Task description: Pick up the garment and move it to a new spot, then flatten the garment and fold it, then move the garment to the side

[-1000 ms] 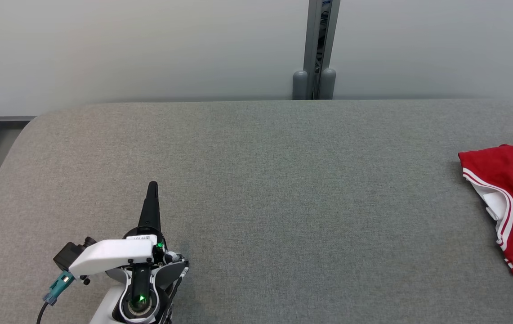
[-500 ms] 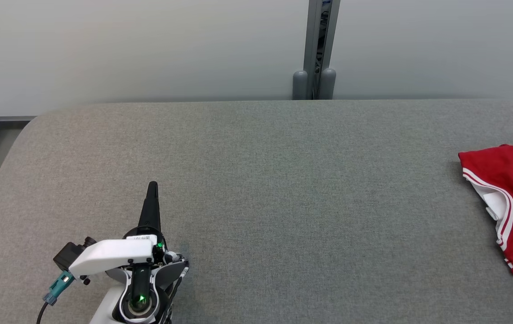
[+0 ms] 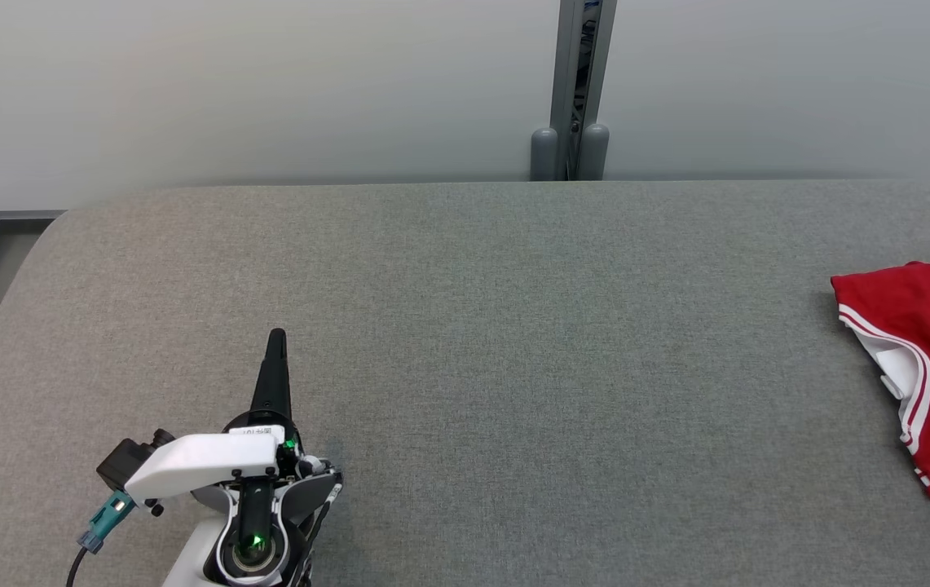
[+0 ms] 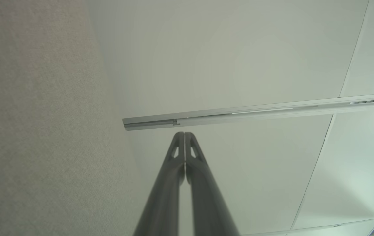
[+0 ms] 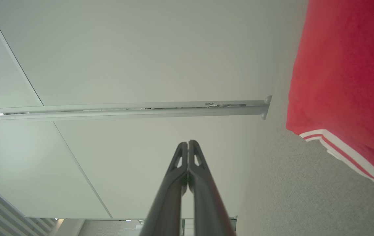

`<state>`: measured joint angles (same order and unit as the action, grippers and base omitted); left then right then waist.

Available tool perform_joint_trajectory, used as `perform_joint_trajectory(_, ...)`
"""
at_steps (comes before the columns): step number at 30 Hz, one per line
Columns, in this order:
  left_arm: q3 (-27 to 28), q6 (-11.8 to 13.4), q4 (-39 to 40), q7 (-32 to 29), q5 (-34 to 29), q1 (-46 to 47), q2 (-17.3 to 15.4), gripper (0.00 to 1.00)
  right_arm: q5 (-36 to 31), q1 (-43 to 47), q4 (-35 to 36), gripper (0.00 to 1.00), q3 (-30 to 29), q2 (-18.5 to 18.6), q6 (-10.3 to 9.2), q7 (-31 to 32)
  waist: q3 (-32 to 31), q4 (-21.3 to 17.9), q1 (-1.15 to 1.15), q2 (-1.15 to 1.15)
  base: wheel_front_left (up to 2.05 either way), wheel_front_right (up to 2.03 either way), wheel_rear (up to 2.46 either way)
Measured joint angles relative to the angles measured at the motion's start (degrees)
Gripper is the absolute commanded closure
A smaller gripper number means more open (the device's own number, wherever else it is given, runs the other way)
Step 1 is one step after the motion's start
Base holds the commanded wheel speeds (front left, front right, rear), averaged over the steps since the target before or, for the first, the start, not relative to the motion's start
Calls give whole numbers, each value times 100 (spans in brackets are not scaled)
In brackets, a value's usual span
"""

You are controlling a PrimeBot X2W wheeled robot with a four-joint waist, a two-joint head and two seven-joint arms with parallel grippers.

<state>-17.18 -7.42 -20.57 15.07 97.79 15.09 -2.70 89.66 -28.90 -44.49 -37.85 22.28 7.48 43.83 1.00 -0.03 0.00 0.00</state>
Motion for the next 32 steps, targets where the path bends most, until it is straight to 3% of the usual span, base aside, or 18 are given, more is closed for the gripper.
perform_joint_trajectory(32,0,0,0,0,1,0,0,100,0,0,0,100,1,0,0,0,0,0,0,0,0,0,0)
